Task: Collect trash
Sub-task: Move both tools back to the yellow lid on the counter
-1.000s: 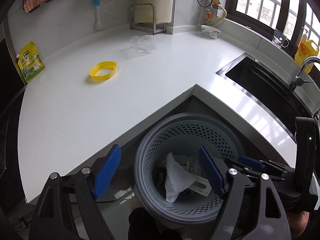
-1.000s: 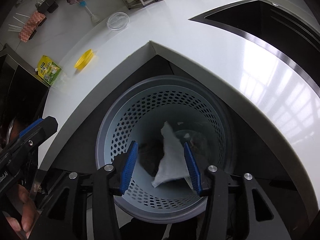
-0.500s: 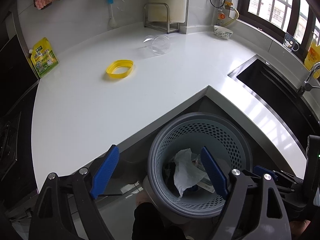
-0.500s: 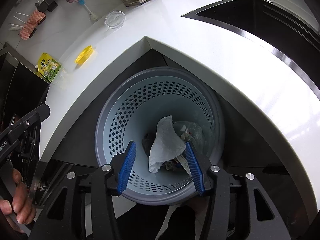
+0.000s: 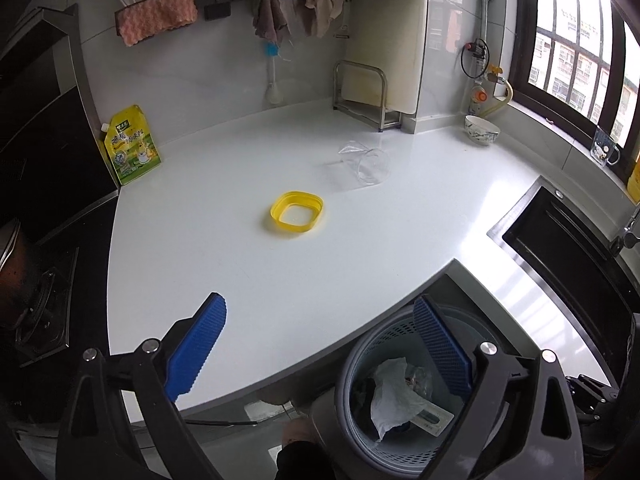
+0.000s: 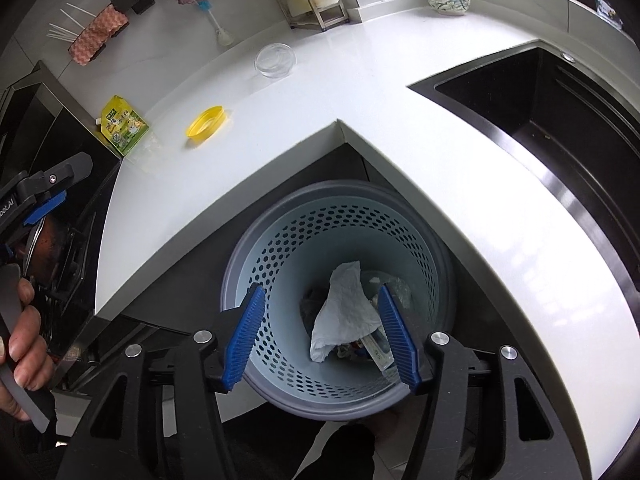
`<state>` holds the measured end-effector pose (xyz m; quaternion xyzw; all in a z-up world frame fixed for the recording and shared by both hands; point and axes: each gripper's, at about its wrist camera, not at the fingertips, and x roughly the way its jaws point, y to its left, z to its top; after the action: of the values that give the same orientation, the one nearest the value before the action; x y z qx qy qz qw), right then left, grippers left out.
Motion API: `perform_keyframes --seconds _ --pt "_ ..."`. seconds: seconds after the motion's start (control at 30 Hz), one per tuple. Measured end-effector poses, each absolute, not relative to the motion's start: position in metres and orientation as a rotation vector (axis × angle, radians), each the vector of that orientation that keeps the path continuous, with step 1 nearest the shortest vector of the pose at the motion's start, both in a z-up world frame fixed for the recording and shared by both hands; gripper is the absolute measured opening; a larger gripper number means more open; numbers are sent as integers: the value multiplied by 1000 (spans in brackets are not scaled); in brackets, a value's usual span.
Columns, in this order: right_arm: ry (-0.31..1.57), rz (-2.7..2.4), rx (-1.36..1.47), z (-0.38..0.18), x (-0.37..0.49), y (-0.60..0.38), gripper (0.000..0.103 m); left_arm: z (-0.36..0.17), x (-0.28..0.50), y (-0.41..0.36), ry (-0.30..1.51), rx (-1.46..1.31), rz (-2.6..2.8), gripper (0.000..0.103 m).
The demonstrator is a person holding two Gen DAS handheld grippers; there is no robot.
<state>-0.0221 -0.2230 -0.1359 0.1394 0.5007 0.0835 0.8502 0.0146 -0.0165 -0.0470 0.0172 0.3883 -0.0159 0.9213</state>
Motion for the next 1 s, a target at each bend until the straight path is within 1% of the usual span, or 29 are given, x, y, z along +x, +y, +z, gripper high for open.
perform_keyframes --seconds 0.1,0.17,0.3,0.5,0.77,1.0 --pt "1022 187 266 -122 -6 -217 58 -43 29 -9 777 48 -11 95" --pt "998 192 250 -115 7 -213 62 -43 40 -4 766 59 0 96" --pt "962 181 219 -107 36 -206 62 -48 68 4 751 72 13 97" --pt "942 143 226 -110 79 -200 65 -82 122 16 795 62 -12 97" --pt "947 100 257 -126 121 -193 65 -132 184 14 857 91 -36 97" --pt "977 73 295 -143 141 -188 65 -154 216 10 894 91 -78 97"
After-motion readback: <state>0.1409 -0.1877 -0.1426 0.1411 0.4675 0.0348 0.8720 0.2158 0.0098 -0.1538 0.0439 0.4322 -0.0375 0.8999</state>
